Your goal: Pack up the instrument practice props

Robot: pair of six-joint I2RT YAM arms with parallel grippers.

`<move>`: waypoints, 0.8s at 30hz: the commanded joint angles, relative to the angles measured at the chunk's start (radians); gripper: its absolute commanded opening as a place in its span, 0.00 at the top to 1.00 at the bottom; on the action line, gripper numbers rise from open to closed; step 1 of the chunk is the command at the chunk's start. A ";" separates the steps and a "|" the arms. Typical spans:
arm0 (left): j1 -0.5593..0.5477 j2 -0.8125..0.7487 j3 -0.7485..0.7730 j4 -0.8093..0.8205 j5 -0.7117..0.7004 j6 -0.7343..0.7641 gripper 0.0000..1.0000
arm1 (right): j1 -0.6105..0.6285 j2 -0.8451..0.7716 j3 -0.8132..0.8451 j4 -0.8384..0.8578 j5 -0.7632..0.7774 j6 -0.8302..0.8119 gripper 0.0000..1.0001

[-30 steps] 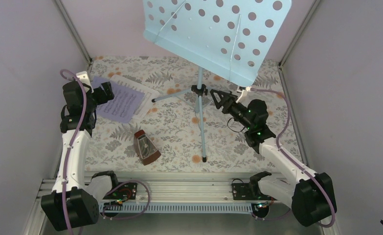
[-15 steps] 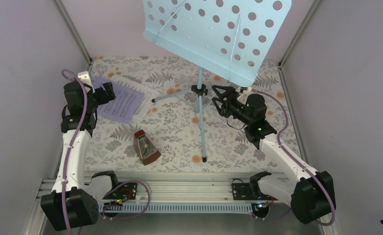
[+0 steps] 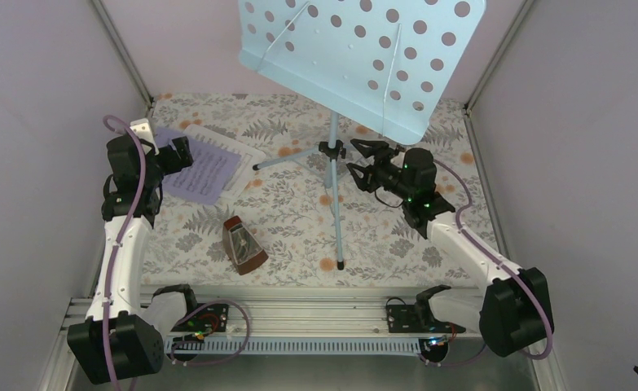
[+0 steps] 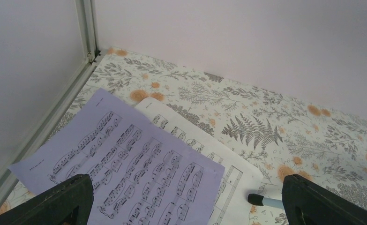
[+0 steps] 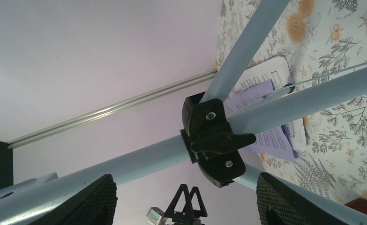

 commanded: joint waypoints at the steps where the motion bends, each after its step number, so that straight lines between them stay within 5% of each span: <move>1: -0.005 -0.003 -0.008 0.033 0.014 -0.001 0.00 | -0.002 0.039 0.024 0.034 -0.011 0.083 0.30; 15: -0.006 -0.005 -0.008 0.033 0.023 -0.006 0.00 | -0.001 0.162 0.074 0.092 -0.058 0.153 0.40; 24: -0.005 -0.011 -0.009 0.036 0.029 -0.007 0.00 | -0.002 0.201 0.075 0.129 -0.071 0.176 0.59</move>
